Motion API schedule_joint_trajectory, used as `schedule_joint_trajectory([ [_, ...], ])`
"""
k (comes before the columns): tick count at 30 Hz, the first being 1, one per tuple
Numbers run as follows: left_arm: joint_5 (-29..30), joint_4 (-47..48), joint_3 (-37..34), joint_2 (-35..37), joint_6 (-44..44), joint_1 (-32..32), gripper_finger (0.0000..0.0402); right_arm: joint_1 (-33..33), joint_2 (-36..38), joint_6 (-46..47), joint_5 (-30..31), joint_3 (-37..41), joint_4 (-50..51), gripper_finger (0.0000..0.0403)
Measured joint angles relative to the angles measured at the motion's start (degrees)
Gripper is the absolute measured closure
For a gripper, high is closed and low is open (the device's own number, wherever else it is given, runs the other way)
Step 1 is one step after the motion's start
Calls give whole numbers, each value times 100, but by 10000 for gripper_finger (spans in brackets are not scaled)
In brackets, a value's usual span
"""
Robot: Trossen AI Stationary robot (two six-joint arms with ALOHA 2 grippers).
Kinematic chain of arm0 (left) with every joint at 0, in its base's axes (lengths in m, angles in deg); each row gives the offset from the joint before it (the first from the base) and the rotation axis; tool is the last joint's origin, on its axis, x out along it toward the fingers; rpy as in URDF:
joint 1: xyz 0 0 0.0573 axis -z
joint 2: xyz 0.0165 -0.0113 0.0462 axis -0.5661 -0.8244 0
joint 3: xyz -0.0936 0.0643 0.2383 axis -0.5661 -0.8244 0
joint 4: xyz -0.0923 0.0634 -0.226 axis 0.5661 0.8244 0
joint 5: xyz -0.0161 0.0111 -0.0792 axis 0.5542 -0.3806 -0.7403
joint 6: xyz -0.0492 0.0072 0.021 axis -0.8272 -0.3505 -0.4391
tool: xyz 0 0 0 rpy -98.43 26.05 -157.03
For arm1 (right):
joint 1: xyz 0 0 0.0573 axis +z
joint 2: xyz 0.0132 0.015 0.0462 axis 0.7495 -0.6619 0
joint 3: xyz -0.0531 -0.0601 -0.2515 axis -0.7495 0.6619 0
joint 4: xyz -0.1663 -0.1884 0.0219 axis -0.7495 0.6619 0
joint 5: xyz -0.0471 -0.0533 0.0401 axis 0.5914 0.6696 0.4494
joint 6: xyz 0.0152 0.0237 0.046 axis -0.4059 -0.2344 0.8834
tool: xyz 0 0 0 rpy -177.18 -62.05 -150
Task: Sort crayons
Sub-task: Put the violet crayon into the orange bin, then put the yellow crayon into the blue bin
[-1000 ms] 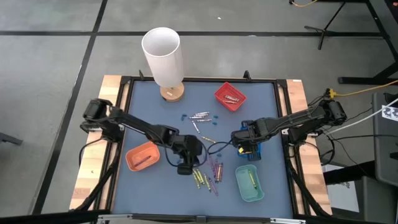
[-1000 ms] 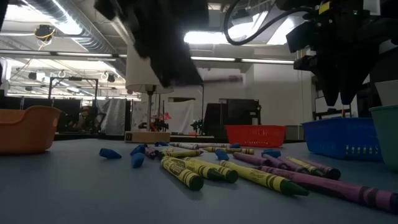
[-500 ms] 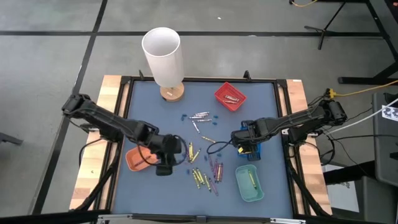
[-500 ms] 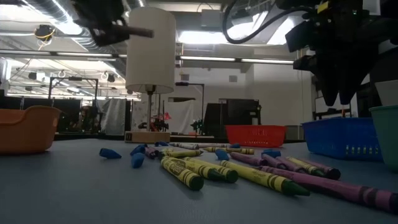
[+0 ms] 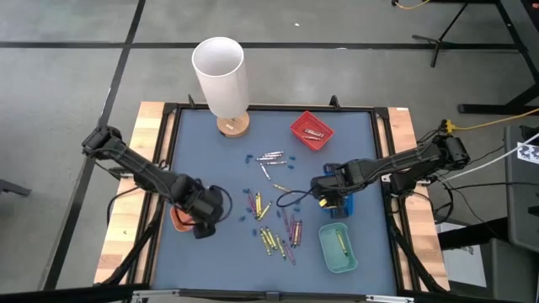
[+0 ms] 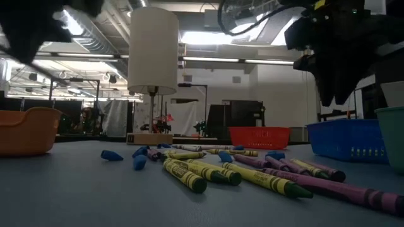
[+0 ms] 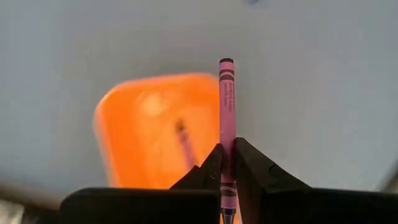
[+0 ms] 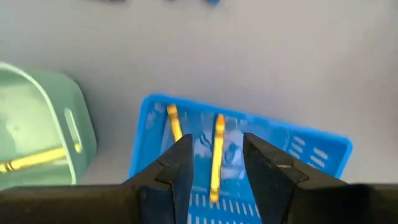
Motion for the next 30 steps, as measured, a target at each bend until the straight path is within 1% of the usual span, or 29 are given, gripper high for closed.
schedule_joint_trajectory([
  [4, 80, 694, 0, 0, -789, 236, 393, 0, 0, 0, 0, 0, -466, 265],
  [7, 186, 990, 0, 0, -1351, 407, 393, 0, 0, 0, -31, 0, -914, 265],
  [9, 207, 1052, 0, 0, -1565, 506, 393, 0, 0, 2, -139, 0, -1260, 265],
  [14, 259, 1031, 0, -2, -1631, 665, 393, 0, 0, 0, -435, 0, -2200, 265],
  [17, 337, 1027, 0, -2, -1633, 707, 386, 0, 0, -69, -540, 0, -2680, 265],
  [22, 336, 1025, 0, -2, -1652, 707, 355, 0, -30, -516, -565, 0, -3250, 265],
  [25, 401, 1025, 0, -2, -1773, 707, 333, 0, -96, -540, -564, 0, -3485, 265],
  [30, 689, 1002, 0, -4, -1782, 707, 301, 0, -356, -503, -551, -2, -3823, 265],
])
